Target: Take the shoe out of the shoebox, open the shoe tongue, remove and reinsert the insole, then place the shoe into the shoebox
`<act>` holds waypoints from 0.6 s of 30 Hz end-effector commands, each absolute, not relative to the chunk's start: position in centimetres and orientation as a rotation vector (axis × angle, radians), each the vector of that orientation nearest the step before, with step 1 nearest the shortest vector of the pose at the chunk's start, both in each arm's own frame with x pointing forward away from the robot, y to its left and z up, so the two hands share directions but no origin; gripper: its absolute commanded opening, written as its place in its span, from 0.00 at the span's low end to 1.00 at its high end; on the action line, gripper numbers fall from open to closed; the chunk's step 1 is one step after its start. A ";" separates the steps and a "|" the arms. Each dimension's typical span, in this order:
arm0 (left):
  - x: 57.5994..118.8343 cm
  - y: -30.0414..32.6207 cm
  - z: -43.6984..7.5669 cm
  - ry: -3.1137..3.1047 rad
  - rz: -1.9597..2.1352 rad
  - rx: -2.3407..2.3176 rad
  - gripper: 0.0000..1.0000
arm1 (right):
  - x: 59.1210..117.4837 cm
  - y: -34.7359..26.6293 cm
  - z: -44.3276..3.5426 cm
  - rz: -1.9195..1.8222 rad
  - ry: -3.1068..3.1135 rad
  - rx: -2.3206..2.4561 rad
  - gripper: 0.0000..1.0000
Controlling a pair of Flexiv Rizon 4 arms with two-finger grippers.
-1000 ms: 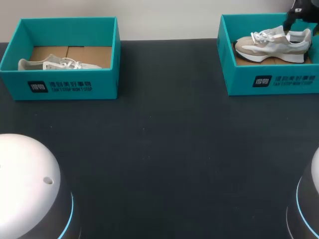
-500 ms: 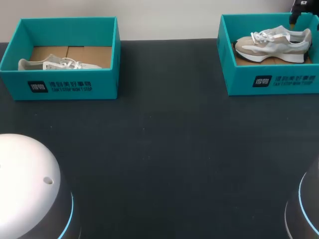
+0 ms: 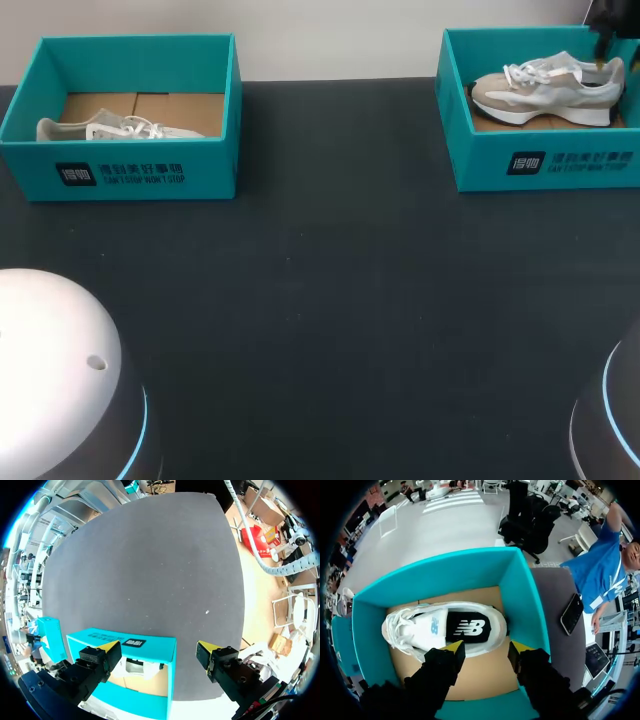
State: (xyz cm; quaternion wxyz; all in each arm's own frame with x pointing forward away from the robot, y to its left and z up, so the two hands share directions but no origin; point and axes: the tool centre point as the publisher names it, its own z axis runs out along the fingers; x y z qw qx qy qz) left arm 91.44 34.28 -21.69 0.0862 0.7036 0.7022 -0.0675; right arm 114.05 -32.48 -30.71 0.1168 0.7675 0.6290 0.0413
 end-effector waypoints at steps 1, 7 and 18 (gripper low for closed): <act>91.4 34.3 -21.6 2.093 -0.199 2.098 1.00 | 115.1 -33.4 -31.9 0.079 1.853 2.273 0.52; 91.4 34.3 -21.6 2.093 -0.199 2.098 1.00 | 115.6 -34.0 -32.3 0.042 1.863 2.266 0.51; 91.4 34.3 -21.6 2.093 -0.199 2.098 1.00 | 116.7 -34.6 -33.7 -0.009 1.906 2.251 0.49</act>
